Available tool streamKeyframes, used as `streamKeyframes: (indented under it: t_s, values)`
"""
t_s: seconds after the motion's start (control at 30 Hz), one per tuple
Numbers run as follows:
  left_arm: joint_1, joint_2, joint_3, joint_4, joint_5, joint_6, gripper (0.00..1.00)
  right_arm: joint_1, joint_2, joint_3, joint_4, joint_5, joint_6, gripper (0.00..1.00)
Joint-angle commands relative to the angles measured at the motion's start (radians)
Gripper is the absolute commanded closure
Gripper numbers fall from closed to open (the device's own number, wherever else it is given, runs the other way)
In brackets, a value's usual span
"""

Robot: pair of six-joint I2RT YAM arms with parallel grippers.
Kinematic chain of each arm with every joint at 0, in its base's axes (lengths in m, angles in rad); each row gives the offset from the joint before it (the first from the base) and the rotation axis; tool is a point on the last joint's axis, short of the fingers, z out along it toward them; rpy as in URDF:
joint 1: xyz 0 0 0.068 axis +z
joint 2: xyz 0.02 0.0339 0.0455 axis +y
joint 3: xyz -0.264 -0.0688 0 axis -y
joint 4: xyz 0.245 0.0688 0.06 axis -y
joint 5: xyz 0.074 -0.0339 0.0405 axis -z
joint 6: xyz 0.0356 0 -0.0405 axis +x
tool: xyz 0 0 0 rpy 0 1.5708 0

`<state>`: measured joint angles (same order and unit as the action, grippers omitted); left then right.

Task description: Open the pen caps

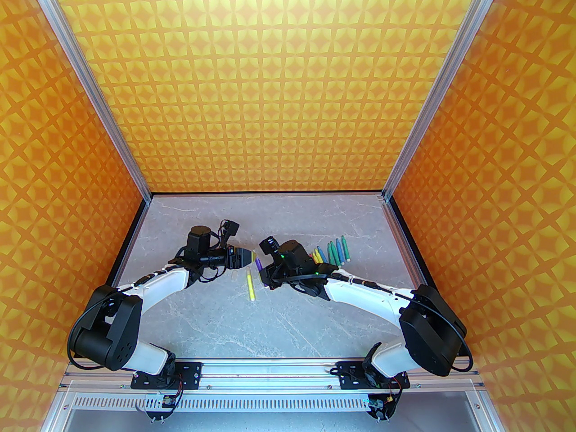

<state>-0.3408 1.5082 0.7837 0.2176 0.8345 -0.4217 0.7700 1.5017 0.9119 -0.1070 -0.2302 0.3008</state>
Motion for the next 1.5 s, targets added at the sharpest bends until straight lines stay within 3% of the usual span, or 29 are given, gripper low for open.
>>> streamKeyframes:
  t_s: [0.0,0.23,0.73,0.93,1.07,1.27,1.47]
  values:
    - [-0.008,0.024,0.028,0.053,0.037,-0.035,0.5,0.0,0.021,0.03,0.035,-0.036,-0.017,1.0]
    - [-0.013,0.056,0.022,0.157,0.095,-0.11,0.61,0.0,0.009,0.024,0.047,-0.037,-0.017,1.0]
    - [-0.018,0.075,0.026,0.184,0.126,-0.135,0.79,0.0,-0.004,0.008,0.05,-0.019,-0.019,1.0]
    - [-0.018,0.08,0.029,0.199,0.126,-0.15,0.86,-0.001,-0.011,0.0,0.063,-0.004,-0.025,0.67]
    - [-0.02,0.077,0.027,0.219,0.132,-0.171,0.91,0.0,-0.006,-0.001,0.078,0.003,-0.031,0.61]
    - [-0.02,0.069,0.021,0.26,0.153,-0.204,0.94,0.0,0.021,0.01,0.097,-0.004,-0.032,0.63]
    - [-0.019,0.052,0.009,0.279,0.153,-0.216,0.99,-0.001,0.035,0.007,0.112,-0.019,-0.032,0.83]
